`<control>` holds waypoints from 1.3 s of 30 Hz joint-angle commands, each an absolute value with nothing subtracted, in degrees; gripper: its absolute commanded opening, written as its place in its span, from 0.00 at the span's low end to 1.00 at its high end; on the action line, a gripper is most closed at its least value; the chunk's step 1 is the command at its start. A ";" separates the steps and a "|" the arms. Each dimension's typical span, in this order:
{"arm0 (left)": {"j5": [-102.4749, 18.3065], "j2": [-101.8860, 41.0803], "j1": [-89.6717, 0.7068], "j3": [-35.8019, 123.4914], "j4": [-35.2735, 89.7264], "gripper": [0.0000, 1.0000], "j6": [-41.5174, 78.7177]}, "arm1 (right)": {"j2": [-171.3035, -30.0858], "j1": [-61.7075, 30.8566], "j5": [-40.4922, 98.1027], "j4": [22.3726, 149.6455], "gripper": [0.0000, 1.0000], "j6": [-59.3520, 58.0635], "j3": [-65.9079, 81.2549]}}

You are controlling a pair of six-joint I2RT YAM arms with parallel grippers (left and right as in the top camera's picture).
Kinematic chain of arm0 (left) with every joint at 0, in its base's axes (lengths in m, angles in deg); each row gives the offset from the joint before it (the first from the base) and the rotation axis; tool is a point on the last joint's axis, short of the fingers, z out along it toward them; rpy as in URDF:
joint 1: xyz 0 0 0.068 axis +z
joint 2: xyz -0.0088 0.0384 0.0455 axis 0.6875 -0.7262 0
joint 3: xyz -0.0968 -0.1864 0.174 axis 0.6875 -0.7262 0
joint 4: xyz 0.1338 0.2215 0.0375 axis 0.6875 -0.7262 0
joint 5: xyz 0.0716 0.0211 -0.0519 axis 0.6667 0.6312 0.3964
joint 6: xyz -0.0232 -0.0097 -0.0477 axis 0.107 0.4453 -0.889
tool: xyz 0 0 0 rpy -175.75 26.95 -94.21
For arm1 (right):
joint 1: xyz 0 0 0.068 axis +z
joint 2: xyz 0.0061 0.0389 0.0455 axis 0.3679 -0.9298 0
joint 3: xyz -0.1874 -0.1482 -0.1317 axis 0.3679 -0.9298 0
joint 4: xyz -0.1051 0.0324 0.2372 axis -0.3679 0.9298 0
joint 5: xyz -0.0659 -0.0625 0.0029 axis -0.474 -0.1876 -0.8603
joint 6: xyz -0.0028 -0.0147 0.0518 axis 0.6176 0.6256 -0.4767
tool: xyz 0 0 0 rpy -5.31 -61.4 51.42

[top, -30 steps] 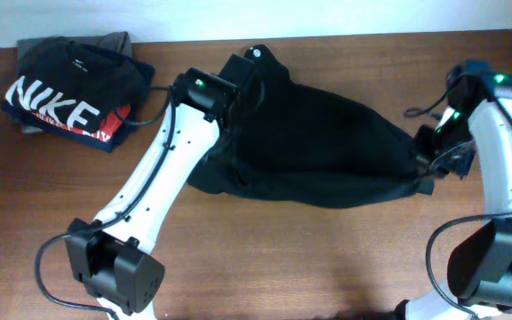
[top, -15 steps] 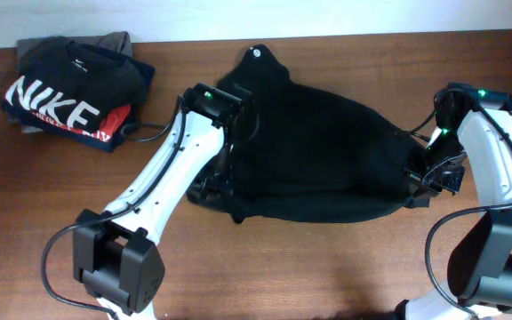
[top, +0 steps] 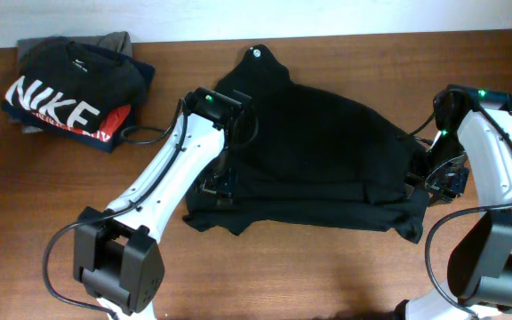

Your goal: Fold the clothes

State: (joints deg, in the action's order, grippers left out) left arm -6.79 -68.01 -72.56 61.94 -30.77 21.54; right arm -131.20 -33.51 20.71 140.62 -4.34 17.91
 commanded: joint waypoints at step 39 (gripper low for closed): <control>-5.39 -31.51 -72.40 39.19 -20.50 0.99 -0.05 | -102.98 -12.66 14.94 144.82 0.81 -20.80 16.30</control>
